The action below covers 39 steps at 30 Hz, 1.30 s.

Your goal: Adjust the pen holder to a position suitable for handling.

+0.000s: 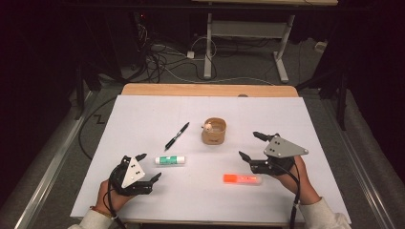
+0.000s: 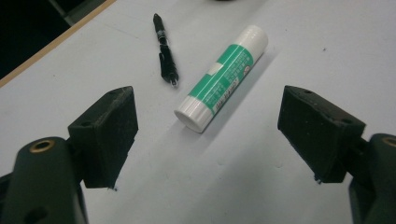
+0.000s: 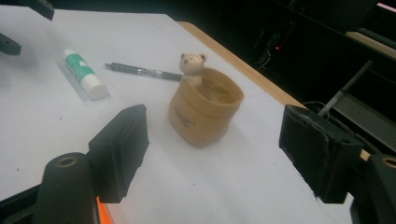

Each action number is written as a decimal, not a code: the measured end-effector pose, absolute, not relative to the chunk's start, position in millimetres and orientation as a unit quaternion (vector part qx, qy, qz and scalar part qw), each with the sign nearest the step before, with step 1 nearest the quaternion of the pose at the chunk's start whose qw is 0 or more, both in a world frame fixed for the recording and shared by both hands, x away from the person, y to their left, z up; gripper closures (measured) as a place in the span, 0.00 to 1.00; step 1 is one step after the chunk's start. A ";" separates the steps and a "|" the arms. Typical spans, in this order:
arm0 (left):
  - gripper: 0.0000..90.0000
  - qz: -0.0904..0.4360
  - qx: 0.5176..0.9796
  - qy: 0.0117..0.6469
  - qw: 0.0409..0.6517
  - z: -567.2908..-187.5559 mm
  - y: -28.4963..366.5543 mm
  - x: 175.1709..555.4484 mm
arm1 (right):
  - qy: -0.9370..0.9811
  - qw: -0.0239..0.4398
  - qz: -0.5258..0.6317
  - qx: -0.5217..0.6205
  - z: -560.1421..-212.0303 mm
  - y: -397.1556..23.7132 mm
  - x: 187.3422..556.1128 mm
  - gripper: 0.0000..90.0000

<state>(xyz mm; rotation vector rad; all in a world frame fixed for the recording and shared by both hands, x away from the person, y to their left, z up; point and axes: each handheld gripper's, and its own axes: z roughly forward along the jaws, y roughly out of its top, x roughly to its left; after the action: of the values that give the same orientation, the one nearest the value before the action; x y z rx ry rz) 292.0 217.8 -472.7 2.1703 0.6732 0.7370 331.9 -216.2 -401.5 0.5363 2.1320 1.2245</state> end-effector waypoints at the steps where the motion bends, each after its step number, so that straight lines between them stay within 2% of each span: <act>1: 0.22 0.286 0.845 0.261 0.368 -472.7 217.8 291.9 | 0.804 0.313 0.462 0.205 -404.6 -221.1 327.5 0.27; 19: 0.22 0.286 0.849 0.252 0.366 -473.5 216.7 291.4 | 0.788 0.329 0.472 0.221 -427.2 -255.9 304.4 0.26; 31: 0.22 0.279 0.852 0.247 0.368 -473.9 217.6 295.2 | 0.793 0.312 0.453 0.261 -458.6 -293.3 291.7 0.26; 39: 0.22 0.272 0.855 0.250 0.364 -473.9 222.2 297.3 | 0.792 0.313 0.448 0.272 -462.8 -300.9 288.4 0.26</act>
<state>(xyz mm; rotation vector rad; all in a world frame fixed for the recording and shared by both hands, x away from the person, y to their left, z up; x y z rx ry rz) 297.3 222.2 -473.9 2.2000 0.6424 0.6986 288.4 -300.9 -462.8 0.7182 2.0886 1.1825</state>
